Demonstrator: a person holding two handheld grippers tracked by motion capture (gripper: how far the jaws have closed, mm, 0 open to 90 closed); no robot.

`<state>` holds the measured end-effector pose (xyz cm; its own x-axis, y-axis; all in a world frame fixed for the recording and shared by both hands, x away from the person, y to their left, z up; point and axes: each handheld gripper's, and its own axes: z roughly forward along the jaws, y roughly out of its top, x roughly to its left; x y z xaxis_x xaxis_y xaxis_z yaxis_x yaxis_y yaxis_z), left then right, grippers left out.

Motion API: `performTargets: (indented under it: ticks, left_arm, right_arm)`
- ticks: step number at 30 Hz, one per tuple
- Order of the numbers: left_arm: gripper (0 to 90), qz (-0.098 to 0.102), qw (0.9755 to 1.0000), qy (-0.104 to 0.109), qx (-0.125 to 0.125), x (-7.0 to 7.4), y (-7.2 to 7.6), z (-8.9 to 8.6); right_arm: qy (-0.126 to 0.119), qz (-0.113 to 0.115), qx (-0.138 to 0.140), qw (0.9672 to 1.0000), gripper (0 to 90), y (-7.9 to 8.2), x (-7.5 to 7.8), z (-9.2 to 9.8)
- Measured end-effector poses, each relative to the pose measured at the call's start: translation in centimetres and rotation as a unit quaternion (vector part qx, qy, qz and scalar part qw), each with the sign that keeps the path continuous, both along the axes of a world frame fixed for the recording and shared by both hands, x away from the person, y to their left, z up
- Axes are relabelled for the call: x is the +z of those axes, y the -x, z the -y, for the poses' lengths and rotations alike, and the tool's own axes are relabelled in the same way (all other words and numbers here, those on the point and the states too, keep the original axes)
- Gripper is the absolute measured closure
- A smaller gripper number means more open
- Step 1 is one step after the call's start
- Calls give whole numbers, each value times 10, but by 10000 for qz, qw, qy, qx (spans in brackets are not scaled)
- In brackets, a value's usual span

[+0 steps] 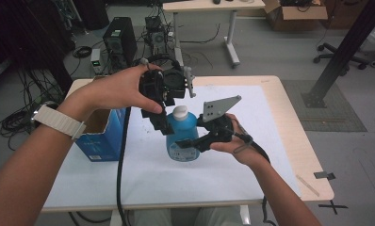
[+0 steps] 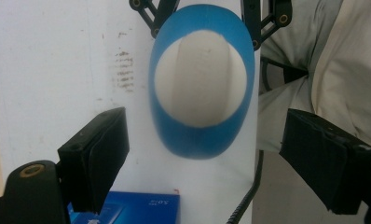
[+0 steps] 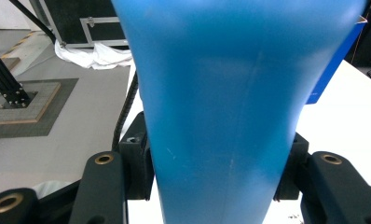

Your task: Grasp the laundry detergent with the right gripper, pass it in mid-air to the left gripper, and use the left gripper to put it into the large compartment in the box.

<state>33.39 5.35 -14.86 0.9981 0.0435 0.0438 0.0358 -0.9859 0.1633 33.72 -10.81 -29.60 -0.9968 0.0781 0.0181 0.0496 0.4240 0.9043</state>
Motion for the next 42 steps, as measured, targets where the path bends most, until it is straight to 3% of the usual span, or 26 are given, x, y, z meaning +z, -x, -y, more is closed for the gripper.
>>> performTargets:
  ticks: [42]
  left_arm:
    - [149, -143, 9999, 18, -54, -17, -8, 7]
  right_arm:
    - [70, 18, 21, 10000, 452, 0, 5, -11]
